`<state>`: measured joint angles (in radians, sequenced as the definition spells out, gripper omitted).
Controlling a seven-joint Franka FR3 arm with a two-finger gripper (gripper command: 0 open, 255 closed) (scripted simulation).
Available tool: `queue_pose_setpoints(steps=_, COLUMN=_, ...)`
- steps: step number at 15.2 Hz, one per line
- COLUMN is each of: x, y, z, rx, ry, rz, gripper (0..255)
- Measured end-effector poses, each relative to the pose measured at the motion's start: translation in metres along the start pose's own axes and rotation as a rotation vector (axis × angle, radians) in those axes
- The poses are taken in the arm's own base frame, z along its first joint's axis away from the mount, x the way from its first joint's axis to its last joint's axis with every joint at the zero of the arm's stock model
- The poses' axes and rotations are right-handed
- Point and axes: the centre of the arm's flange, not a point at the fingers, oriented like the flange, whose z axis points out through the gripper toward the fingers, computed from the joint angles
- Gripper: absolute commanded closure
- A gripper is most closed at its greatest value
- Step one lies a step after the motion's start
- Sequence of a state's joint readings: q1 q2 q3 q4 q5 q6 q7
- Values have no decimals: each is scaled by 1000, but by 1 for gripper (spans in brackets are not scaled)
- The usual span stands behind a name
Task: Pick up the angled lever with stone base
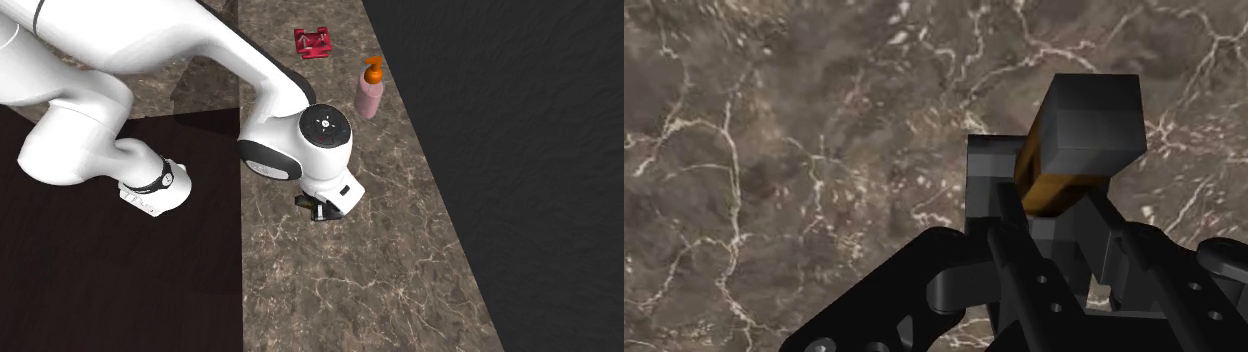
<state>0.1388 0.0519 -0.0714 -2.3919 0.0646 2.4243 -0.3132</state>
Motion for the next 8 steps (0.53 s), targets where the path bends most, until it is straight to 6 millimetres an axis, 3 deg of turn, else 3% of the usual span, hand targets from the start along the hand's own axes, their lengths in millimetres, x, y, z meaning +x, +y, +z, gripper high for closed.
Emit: queue_pose_setpoints(steps=8, x=0, y=-2, z=-40, rx=0, ry=0, rz=0, gripper=255)
